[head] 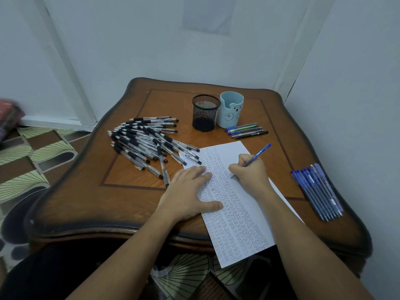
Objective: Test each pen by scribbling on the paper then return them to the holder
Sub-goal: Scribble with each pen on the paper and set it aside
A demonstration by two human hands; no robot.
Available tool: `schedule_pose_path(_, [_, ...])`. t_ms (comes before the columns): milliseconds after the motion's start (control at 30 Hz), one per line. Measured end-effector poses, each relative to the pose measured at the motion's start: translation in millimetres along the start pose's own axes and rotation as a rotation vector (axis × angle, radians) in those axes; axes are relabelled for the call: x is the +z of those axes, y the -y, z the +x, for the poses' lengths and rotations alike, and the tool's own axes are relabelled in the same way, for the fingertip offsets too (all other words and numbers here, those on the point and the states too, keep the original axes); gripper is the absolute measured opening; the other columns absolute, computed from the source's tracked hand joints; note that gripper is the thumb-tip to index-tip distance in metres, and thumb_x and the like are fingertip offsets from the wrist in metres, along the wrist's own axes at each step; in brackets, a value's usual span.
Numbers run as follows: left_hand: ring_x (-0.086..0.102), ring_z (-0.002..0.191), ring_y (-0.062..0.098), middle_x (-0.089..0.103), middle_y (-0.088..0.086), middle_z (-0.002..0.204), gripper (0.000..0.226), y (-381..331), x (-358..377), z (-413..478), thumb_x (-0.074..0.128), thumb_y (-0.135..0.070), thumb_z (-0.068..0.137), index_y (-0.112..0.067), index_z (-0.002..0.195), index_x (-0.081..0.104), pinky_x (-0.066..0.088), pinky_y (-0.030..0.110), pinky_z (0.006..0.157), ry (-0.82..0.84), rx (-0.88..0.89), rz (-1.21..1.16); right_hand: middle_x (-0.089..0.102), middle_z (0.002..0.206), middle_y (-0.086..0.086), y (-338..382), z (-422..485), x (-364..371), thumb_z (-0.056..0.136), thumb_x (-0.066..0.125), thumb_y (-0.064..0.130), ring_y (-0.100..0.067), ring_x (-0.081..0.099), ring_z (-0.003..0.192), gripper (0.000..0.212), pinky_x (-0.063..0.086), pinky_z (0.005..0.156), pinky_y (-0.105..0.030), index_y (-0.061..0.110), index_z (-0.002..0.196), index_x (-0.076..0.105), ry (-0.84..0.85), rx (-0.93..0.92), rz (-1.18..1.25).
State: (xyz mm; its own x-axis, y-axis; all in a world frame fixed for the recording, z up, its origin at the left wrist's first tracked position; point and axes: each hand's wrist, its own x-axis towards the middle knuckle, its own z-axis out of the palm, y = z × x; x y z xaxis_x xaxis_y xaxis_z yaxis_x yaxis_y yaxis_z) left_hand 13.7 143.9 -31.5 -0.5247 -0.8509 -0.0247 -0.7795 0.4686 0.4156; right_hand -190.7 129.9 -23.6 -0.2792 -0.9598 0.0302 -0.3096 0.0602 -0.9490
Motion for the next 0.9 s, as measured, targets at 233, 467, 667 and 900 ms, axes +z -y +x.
schedule_pose_path(233, [0.01, 0.145, 0.009, 0.018, -0.011, 0.159, 0.106, -0.4, 0.6, 0.4, 0.037, -0.091, 0.062, -0.033, 0.15, 0.028, 0.007, 0.039, 0.12, 0.009, -0.005, -0.003, 0.032, 0.062, -0.01, -1.4, 1.1, -0.3, 0.079, 0.065, -0.003, -0.016, 0.037, 0.055, 0.034, 0.037, 0.046, -0.021, 0.01, 0.061, 0.04, -0.008, -0.013, -0.016])
schedule_pose_path(467, [0.01, 0.145, 0.009, 0.017, -0.011, 0.159, 0.109, 1.3, 0.6, -0.6, 0.03, -0.093, 0.058, -0.034, 0.15, 0.028, 0.006, 0.039, 0.119, 0.012, 0.003, -0.016, 0.049, 0.051, -0.001, -1.0, 14.2, -11.5, 0.097, 0.052, 0.008, -0.015, 0.042, 0.055, 0.041, 0.034, 0.051, -0.027, 0.016, 0.057, 0.049, -0.193, 0.159, 0.378])
schedule_pose_path(667, [0.009, 0.145, 0.01, 0.016, -0.011, 0.16, 0.109, 3.1, 1.3, 0.1, 0.029, -0.093, 0.06, -0.034, 0.151, 0.026, 0.007, 0.039, 0.119, 0.026, 0.005, -0.003, 0.037, 0.044, 0.0, 19.2, 15.8, -23.2, 0.104, 0.033, 0.052, -0.012, 0.037, 0.041, 0.044, 0.025, 0.048, -0.027, 0.017, 0.106, 0.06, -0.145, 0.343, 0.551])
schedule_pose_path(900, [0.011, 0.145, 0.012, 0.016, -0.01, 0.16, 0.11, 0.5, -3.2, -1.3, 0.029, -0.094, 0.059, -0.034, 0.151, 0.026, 0.008, 0.039, 0.119, 0.039, 0.008, -0.004, 0.056, 0.058, -0.002, 32.7, 0.7, -38.2, 0.109, 0.031, 0.037, -0.013, 0.049, 0.05, 0.029, 0.039, 0.045, -0.024, 0.021, 0.114, 0.055, 0.008, 0.266, 0.413])
